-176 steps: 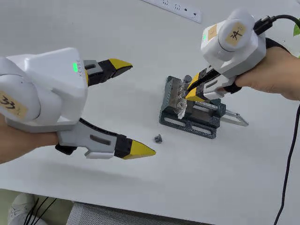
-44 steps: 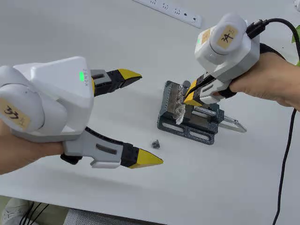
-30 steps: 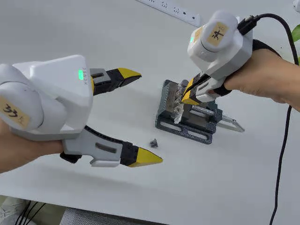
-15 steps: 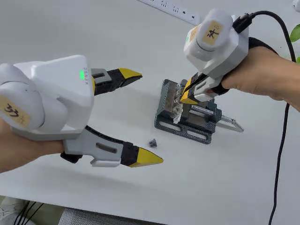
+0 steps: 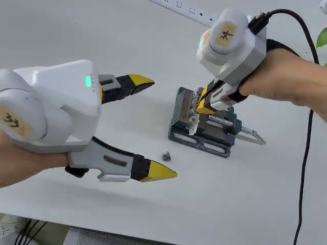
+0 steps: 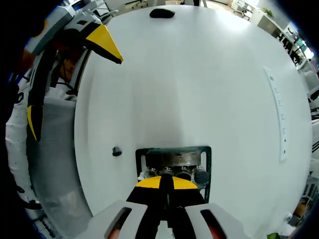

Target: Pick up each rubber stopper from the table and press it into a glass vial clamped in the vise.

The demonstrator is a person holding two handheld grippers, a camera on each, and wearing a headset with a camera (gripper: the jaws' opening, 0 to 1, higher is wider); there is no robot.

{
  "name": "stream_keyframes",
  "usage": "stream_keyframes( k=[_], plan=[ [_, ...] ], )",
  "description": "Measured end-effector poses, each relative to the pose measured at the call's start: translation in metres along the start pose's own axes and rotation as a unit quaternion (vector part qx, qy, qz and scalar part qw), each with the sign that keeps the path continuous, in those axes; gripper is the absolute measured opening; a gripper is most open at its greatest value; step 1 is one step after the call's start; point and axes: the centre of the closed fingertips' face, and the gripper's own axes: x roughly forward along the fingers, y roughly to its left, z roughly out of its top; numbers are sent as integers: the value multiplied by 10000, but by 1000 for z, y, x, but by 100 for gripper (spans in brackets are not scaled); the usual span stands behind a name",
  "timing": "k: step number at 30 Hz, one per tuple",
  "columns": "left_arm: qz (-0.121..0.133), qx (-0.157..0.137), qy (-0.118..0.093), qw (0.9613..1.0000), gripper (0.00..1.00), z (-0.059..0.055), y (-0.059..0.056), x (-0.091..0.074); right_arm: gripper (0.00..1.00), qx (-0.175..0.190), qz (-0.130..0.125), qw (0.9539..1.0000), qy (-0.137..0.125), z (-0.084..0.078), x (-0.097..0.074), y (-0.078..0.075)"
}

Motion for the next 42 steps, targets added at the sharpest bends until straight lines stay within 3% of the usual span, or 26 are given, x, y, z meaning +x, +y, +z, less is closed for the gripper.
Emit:
stream_keyframes(
  k=[7,10,13,17,30,33,42],
  plan=[
    [-3,26,-1,10000,90,2,-1,0,0,-36,-48,10000,19,0,0,2],
    [-11,56,-10,10000,90,5,-3,-1,0,130,0,9999,-100,-1,-1,2],
    [-32,83,-7,10000,90,7,-4,-1,0,-23,-35,9999,-95,0,0,1],
    [5,95,22,10000,90,7,-4,-4,1,30,-53,9999,-151,1,0,0],
    [91,109,76,9999,90,5,0,-12,1,349,-77,9973,-647,-1,-4,1],
    [93,115,99,9998,89,11,-7,-6,1,363,-89,9969,-692,0,-3,0],
    [94,120,105,9998,89,17,-11,-3,1,425,-124,9960,-782,-2,-5,-1]
  ],
)
